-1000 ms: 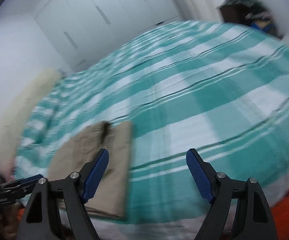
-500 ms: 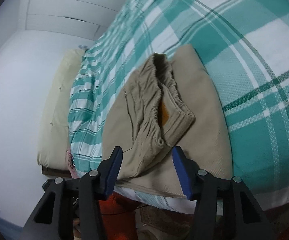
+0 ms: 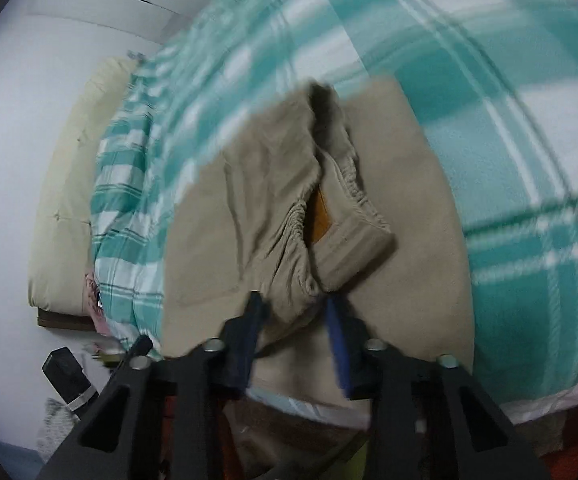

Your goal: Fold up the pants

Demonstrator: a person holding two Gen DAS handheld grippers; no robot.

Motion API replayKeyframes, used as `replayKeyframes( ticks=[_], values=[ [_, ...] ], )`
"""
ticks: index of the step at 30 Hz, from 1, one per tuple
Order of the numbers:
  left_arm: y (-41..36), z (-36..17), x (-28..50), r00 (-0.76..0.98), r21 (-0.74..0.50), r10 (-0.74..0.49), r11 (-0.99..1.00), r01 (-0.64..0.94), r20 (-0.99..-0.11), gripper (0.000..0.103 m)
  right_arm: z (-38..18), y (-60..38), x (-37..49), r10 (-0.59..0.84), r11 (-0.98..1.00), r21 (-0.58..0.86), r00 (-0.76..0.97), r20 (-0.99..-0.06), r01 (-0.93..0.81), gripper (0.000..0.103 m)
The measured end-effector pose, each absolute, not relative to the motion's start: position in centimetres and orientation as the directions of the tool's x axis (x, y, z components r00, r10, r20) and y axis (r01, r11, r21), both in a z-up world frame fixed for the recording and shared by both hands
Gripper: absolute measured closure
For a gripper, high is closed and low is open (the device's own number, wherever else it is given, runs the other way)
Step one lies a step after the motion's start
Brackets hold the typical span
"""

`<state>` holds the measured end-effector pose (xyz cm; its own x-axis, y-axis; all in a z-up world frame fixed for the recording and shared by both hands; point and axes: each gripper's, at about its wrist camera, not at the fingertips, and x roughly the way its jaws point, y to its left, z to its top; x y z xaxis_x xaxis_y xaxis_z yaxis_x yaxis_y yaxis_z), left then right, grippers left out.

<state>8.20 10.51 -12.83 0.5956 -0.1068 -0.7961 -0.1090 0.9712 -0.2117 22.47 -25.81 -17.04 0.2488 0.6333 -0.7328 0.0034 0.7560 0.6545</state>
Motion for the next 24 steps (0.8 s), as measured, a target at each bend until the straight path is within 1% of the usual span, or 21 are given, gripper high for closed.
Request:
replayKeyframes(
  ticks=[2,4,6,8,11,13,15,19,20,22,23,24],
  values=[
    [9.7,-12.6,8.0,0.607,-0.192,-0.110,0.979,-0.071,-0.787,0.045,-15.1,-25.8,22.5,0.630,0.764,0.642,0.297,-0.718,-0.069,0.091],
    [8.5,-13.0,8.2,0.590,-0.159,-0.110,0.987,-0.031,-0.800,0.045,-14.8,-26.0,22.7,0.584,0.804,0.585,0.316,-0.748,-0.101,0.091],
    [7.5,-13.6,8.5,0.567,-0.133,-0.109,0.991,-0.001,-0.816,0.045,-16.7,-26.6,23.3,0.553,0.826,0.561,0.283,-0.784,-0.059,0.090],
    [7.1,-13.7,8.4,0.563,-0.127,-0.110,0.992,0.009,-0.819,0.045,-17.8,-27.2,23.4,0.577,0.806,0.591,0.270,-0.771,-0.034,0.088],
    [7.8,-13.4,8.5,0.571,-0.145,-0.114,0.989,-0.008,-0.813,0.045,-17.4,-28.3,22.7,0.601,0.776,0.631,0.317,-0.734,-0.012,0.068],
    [8.7,-13.6,8.8,0.564,-0.168,-0.115,0.985,-0.042,-0.818,0.045,-16.6,-28.5,22.5,0.610,0.774,0.632,0.316,-0.726,-0.042,0.068],
    [9.5,-13.9,9.0,0.555,-0.190,-0.118,0.979,-0.073,-0.823,0.045,-16.3,-28.3,22.6,0.600,0.787,0.615,0.285,-0.747,-0.044,0.068],
    [10.4,-14.3,9.1,0.550,-0.210,-0.117,0.972,-0.110,-0.827,0.045,-16.6,-27.0,22.5,0.651,0.748,0.663,0.247,-0.718,-0.043,0.068],
    [10.4,-14.4,9.1,0.548,-0.210,-0.116,0.971,-0.111,-0.828,0.045,-16.6,-26.4,22.6,0.629,0.769,0.636,0.241,-0.739,-0.058,0.068],
    [10.3,-14.4,9.0,0.547,-0.205,-0.114,0.973,-0.109,-0.829,0.045,-16.9,-25.3,22.8,0.547,0.833,0.550,0.241,-0.802,-0.063,0.071],
    [10.2,-14.3,8.9,0.550,-0.203,-0.113,0.973,-0.106,-0.828,0.045,-17.1,-25.1,22.9,0.529,0.844,0.534,0.245,-0.813,-0.050,0.077],
    [10.1,-14.1,8.7,0.557,-0.202,-0.113,0.974,-0.100,-0.823,0.045,-16.9,-25.1,22.8,0.520,0.848,0.528,0.262,-0.813,-0.045,0.095]
  ],
)
